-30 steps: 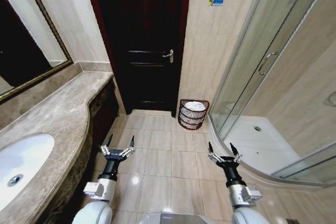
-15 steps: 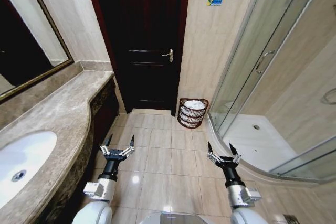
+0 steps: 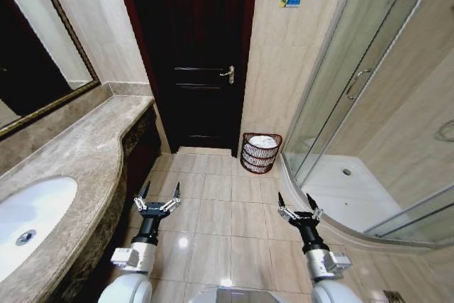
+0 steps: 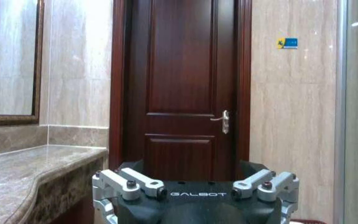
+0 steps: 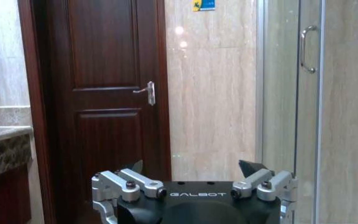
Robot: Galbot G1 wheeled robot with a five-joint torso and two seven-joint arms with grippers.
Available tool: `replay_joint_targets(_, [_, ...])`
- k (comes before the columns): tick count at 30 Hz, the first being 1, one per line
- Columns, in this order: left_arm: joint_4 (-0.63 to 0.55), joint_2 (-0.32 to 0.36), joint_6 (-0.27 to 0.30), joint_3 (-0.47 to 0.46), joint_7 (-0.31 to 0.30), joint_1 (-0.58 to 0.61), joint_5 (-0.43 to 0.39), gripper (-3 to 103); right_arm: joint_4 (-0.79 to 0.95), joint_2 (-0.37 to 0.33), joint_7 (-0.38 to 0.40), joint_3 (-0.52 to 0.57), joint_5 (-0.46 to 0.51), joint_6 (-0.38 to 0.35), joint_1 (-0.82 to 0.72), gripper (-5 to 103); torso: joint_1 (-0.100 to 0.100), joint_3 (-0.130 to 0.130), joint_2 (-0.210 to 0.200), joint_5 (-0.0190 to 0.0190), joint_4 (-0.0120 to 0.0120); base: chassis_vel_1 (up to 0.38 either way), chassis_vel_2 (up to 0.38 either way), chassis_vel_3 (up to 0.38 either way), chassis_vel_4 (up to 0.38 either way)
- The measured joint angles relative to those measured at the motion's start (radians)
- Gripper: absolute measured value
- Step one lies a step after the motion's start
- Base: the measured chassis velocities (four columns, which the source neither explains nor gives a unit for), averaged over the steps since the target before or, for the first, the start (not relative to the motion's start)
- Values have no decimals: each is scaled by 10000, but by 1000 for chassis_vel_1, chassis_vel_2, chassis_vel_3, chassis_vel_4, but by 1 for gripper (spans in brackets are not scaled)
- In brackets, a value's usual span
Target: Discard the used towel into the hamper.
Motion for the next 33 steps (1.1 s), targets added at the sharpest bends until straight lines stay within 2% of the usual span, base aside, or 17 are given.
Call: replay_joint_targets(33, [-44,43,144,18,-45,11,205,100,50,14,31,-8,-16,-152,57,100,0,0,0,0,0,0,0,0,0])
